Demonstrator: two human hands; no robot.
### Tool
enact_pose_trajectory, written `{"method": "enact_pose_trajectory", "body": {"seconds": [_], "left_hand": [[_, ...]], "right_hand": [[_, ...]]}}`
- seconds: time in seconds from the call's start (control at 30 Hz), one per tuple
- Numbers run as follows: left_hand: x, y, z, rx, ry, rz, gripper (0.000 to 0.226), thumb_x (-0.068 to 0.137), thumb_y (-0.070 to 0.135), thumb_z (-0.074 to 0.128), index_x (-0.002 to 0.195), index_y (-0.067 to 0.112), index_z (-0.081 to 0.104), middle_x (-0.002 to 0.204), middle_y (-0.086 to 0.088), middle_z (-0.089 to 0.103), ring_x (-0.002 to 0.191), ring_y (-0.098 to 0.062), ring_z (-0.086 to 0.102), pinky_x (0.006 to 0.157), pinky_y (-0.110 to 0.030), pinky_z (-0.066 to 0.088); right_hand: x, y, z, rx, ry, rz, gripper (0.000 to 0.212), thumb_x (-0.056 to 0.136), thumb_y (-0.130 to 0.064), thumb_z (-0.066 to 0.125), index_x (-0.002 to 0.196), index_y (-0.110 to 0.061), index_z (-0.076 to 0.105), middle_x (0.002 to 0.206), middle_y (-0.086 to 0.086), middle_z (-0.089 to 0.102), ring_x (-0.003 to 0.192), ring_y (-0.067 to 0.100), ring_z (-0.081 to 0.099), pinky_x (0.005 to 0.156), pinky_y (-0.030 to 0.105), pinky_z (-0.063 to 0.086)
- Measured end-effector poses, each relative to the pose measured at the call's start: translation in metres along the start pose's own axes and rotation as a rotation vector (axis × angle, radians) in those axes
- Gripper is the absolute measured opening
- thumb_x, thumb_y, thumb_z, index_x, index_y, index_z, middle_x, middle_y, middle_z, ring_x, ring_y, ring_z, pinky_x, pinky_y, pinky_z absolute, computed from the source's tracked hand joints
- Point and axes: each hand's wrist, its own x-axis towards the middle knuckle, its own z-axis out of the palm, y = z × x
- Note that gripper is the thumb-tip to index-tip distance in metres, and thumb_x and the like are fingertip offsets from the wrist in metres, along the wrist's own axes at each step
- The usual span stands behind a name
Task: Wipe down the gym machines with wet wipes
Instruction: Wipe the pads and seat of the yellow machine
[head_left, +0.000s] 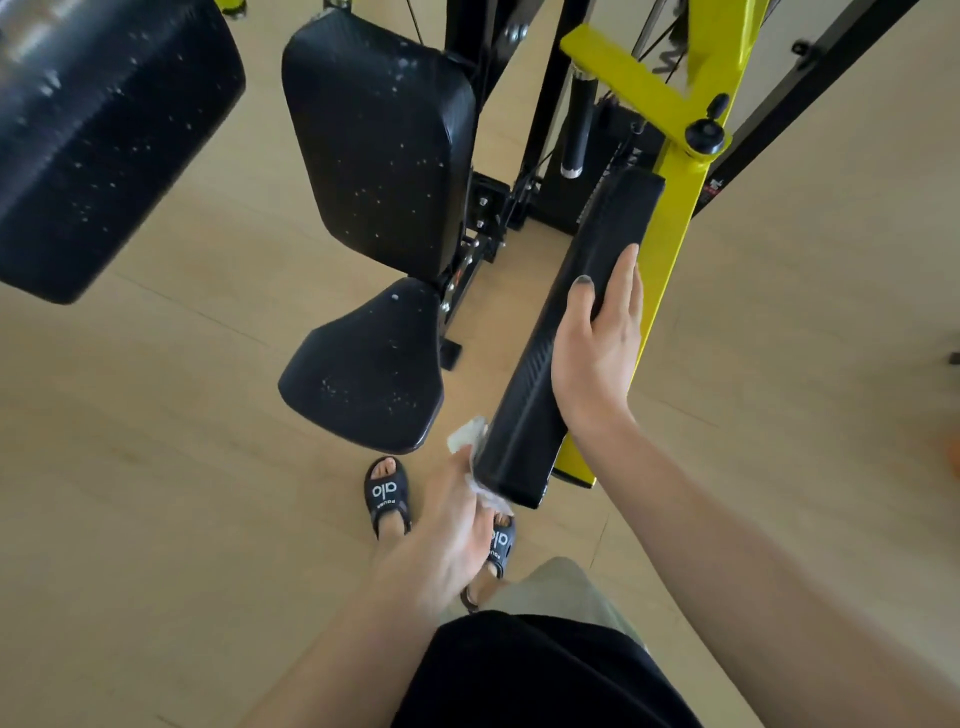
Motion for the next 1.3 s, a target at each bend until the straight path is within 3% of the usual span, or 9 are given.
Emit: {"method": "enact_pose_trajectory", "body": {"seconds": [0.2,0.27,0.37,0.5,0.67,0.77,1.0,1.17,1.3], "left_hand": [[-0.027,-0.001,0.011,0.006,-0.008,0.011,0.027,0.108,0.029,0.032,0.096,0.016,0.052,0.126,-0.017,0.056,0.103,-0.025,0.047,0.108,-0.056,0.036],[-0.013,0.012,0.015,0.080,-0.005,-0.065,0.028,0.107,0.026,0.030,0.109,0.012,0.054,0.120,-0.013,0.058,0.105,-0.031,0.052,0.093,-0.057,0.046],[0.008,0.033,0.010,0.298,-0.026,-0.004,0.031,0.105,0.028,0.040,0.109,0.009,0.065,0.097,-0.010,0.066,0.085,-0.025,0.059,0.074,-0.035,0.048],[0.023,0.065,0.020,0.573,-0.302,0.078,0.042,0.104,0.036,0.039,0.116,0.010,0.068,0.111,-0.016,0.073,0.105,-0.028,0.068,0.102,-0.041,0.051],[0.005,0.084,0.059,0.623,-0.411,0.530,0.034,0.107,0.042,0.031,0.124,0.041,0.060,0.119,0.012,0.067,0.114,-0.002,0.060,0.101,-0.026,0.048],[0.020,0.089,0.077,0.615,-0.481,0.713,0.047,0.103,0.037,0.033,0.150,0.034,0.039,0.141,0.013,0.057,0.131,-0.002,0.050,0.112,-0.033,0.040],[0.067,0.141,0.115,0.642,-0.577,0.428,0.053,0.101,0.057,0.022,0.135,0.037,0.056,0.125,0.009,0.069,0.113,-0.008,0.066,0.104,-0.040,0.050],[0.026,0.107,0.085,0.526,-0.631,0.662,0.045,0.108,0.032,0.036,0.153,0.034,0.033,0.140,0.013,0.057,0.127,-0.001,0.055,0.091,-0.015,0.051],[0.043,0.127,0.103,0.638,-0.657,0.777,0.054,0.106,0.038,0.034,0.158,0.037,0.019,0.153,0.012,0.043,0.139,0.000,0.040,0.114,-0.024,0.034]], "right_hand": [[-0.002,0.003,0.002,0.003,0.019,0.001,0.061,0.109,-0.031,0.035,0.165,-0.025,0.011,0.170,-0.007,0.017,0.153,0.006,0.015,0.086,-0.014,0.006],[-0.001,0.004,0.003,0.002,0.023,0.005,0.061,0.109,-0.032,0.035,0.165,-0.026,0.012,0.170,-0.010,0.018,0.153,0.004,0.016,0.090,-0.011,0.008],[-0.001,0.005,0.003,-0.001,0.034,-0.005,0.060,0.109,-0.034,0.035,0.165,-0.027,0.013,0.169,-0.011,0.019,0.152,0.002,0.016,0.094,-0.007,0.009],[0.000,0.006,0.003,-0.002,0.046,-0.016,0.058,0.109,-0.033,0.033,0.164,-0.029,0.016,0.168,-0.014,0.021,0.152,0.000,0.017,0.111,0.010,0.015],[0.001,0.005,0.003,0.027,0.088,0.002,0.054,0.110,-0.030,0.034,0.163,-0.028,0.024,0.166,-0.016,0.026,0.151,-0.002,0.020,0.124,0.024,0.019],[0.000,0.004,0.002,0.097,0.096,0.035,0.051,0.110,-0.031,0.034,0.161,-0.031,0.030,0.164,-0.020,0.030,0.149,-0.007,0.024,0.124,0.025,0.022],[0.000,0.002,0.003,0.111,0.116,0.047,0.055,0.104,-0.043,0.032,0.159,-0.037,0.032,0.158,-0.029,0.033,0.145,-0.014,0.026,0.124,0.025,0.023],[0.001,0.002,0.003,0.131,0.126,0.064,0.060,0.098,-0.053,0.031,0.157,-0.039,0.034,0.160,-0.025,0.035,0.146,-0.009,0.029,0.125,0.034,0.027],[0.001,0.002,0.002,0.180,0.124,0.071,0.056,0.102,-0.045,0.033,0.157,-0.035,0.036,0.160,-0.024,0.036,0.146,-0.011,0.027,0.126,0.033,0.025]]}}
